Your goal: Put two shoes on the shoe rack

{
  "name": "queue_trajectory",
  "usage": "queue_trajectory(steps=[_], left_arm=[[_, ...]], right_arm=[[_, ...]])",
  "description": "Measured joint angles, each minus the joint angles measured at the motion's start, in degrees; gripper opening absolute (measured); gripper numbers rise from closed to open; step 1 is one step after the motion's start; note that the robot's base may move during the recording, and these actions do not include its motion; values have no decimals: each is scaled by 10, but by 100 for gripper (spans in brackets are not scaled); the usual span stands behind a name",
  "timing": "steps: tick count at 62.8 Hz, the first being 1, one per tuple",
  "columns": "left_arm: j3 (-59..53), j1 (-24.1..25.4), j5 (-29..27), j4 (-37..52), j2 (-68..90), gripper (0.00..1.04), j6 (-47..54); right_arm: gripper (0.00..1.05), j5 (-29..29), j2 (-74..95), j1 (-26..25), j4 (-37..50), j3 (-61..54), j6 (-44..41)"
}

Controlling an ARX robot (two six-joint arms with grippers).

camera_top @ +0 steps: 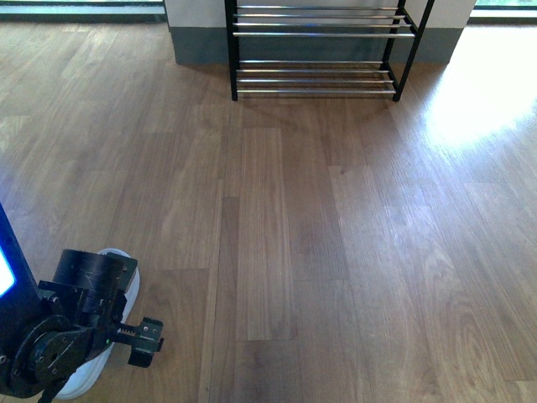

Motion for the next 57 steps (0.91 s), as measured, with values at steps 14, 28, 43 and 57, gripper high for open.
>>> queue_trajectory(steps=[14,28,43,57], left_arm=[[47,3,-22,-34,33,95,8],[87,4,-49,-55,42,95,13],[69,0,-68,-31,47,64,12],[61,1,-70,-24,47,32,12]], right_arm=[[2,0,0,0,0,0,0],[2,0,0,0,0,0,0],[2,0,0,0,0,0,0],[2,0,0,0,0,0,0]])
